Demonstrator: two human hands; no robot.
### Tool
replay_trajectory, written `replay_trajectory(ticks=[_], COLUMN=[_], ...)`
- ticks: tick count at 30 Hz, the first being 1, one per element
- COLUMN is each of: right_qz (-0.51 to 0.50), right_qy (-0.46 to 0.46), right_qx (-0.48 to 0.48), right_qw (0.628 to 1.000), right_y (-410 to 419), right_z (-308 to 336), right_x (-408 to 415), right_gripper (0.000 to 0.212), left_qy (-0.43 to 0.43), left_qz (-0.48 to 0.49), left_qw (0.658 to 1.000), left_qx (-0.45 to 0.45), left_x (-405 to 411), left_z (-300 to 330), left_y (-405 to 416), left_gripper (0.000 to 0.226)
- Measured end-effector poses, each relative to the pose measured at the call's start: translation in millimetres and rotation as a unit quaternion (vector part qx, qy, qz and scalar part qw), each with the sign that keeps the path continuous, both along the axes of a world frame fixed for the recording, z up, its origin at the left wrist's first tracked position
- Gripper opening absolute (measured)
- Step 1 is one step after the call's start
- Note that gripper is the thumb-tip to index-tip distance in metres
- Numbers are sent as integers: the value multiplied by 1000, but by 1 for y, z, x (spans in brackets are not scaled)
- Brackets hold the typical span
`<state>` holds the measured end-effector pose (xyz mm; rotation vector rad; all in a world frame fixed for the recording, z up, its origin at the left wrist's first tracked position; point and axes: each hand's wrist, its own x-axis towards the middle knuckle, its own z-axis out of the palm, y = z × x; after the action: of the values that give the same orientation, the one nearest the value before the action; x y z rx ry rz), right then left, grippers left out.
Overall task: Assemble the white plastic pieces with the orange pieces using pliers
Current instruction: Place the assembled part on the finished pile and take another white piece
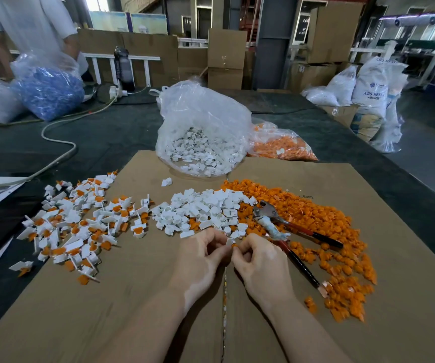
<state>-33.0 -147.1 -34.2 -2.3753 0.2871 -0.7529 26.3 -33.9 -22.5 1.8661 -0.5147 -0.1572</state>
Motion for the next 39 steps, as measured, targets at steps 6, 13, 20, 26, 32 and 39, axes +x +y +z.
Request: replay_trajectory(ticks=[6,13,20,26,32,39], right_qz=[29,68,65,57,62,58], right_qy=[-23,-45,-48,-51,-49,-45], right_qx=[83,66,65,57,48,36], right_qw=[996,995,995,995,996,997], right_y=[-2,-2,-2,-1,-1,-1], right_z=[1,4,5,6,7,7], right_x=[1,0,2,1,1,0], right_gripper=[11,26,19,16,18,19], left_qy=[109,113,115,107,107,98], left_qz=[10,-8,-13,-20,-17,-4], left_qw=[988,987,986,987,987,989], left_qx=[-107,-119,-119,-119,-122,-111], left_x=[2,6,4,2,2,3], left_z=[2,1,2,6,5,3], left_y=[1,2,3,3,3,2], left_gripper=[9,18,16,14,14,11])
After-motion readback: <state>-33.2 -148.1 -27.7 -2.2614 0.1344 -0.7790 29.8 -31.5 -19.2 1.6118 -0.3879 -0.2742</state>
